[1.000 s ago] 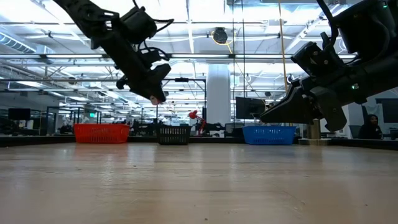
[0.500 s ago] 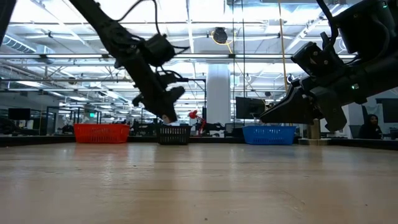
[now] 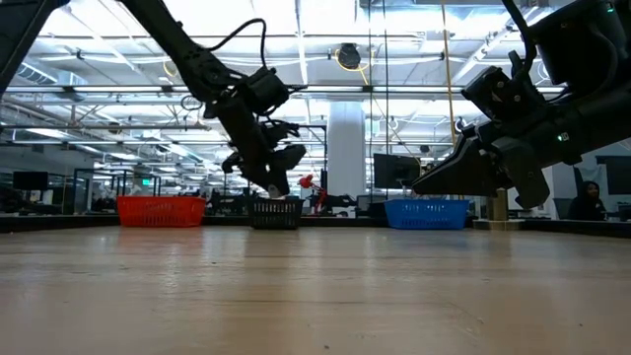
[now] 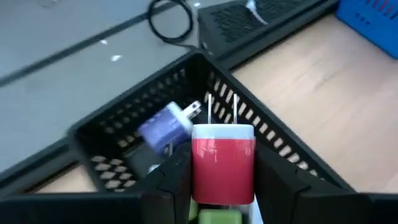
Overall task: Pick & Place Office items
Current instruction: Put the red charger adapter head into the black bin
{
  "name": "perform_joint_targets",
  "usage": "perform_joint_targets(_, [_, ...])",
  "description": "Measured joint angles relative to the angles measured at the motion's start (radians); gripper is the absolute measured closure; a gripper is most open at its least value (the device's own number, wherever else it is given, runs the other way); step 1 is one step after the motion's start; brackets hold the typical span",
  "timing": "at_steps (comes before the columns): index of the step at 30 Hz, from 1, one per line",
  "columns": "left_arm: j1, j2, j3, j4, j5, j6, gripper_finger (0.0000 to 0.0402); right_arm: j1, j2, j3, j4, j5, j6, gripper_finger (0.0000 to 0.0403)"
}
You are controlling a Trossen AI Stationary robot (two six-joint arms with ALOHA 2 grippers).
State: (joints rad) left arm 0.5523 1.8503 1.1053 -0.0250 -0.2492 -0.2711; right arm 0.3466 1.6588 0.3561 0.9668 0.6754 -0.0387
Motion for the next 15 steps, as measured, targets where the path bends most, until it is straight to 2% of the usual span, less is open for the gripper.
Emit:
perform_joint_targets(6, [0.034,0.061,0.000,0.085,0.170,-0.020,0.0263,0.000,0.000,0.000,0.000,0.000,-0.001,0.0358])
perform_joint_targets(15, [0.035,0.067,0.000,0.084,0.115,-0.015,0.0157,0.000,0.000,0.000,0.000,0.000,0.000,0.0358])
